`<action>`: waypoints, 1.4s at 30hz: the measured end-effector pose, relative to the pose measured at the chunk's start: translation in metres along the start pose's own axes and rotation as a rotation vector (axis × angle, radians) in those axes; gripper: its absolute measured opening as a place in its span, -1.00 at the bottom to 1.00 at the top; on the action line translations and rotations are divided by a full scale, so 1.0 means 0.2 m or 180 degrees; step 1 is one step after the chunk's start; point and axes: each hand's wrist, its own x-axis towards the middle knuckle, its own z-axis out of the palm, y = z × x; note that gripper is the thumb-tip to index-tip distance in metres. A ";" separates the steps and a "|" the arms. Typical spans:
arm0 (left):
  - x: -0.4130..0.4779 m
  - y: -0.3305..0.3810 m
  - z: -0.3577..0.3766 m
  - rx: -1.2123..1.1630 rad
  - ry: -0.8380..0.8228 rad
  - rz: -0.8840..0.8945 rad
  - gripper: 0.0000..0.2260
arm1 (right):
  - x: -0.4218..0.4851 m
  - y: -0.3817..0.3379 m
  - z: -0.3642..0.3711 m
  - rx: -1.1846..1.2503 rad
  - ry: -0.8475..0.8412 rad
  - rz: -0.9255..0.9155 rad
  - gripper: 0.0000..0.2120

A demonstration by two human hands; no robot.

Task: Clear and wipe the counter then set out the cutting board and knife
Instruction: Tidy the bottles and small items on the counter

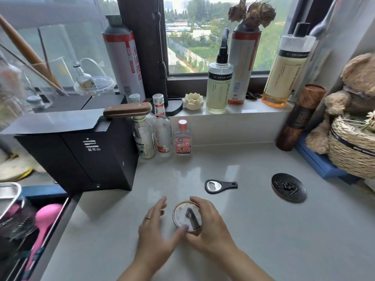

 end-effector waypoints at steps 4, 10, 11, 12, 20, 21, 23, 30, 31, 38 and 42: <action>0.00 0.01 0.04 -0.0113 -0.0713 0.0118 -0.17 | 0.02 0.01 -0.04 0.0054 -0.0205 0.0091 -0.23; 0.02 -0.06 0.04 0.0253 -0.0668 0.0118 -0.17 | 0.01 0.12 -0.16 0.0104 -0.0919 -0.0078 -0.28; 0.01 -0.05 0.05 0.0321 -0.0638 0.0131 -0.15 | 0.04 0.16 -0.21 0.0121 -0.0709 0.0010 -0.37; 0.01 -0.04 0.06 0.0371 -0.0607 0.0114 -0.13 | 0.08 0.20 -0.27 0.0056 -0.0363 0.0100 -0.49; -0.04 0.03 0.09 0.0201 -0.0121 -0.0255 -0.19 | 0.34 0.40 -0.36 -0.1282 0.0002 0.0686 -0.67; -0.04 0.03 0.06 0.0177 -0.0068 -0.0236 -0.19 | 0.33 0.39 -0.35 -0.1406 -0.0004 0.0609 -0.72; -0.05 0.01 -0.01 0.0207 0.0019 -0.0177 -0.20 | 0.31 0.36 -0.32 -0.1701 -0.0085 0.0569 -0.75; -0.06 0.06 -0.35 0.0161 0.0455 0.0238 -0.32 | 0.22 0.03 -0.28 -0.1822 -0.0176 -0.0111 -0.77; -0.05 0.09 -0.42 0.0162 0.0515 0.0387 -0.37 | 0.21 -0.07 -0.28 -0.1728 -0.0085 -0.0339 -0.80; 0.15 0.32 -1.02 0.0352 0.0826 0.0890 -0.46 | 0.39 -0.82 -0.35 -0.0968 0.0572 -0.1007 -0.79; 0.48 0.42 -1.32 0.0434 0.0867 0.0670 -0.41 | 0.71 -1.12 -0.30 -0.1112 0.0588 -0.0797 -0.72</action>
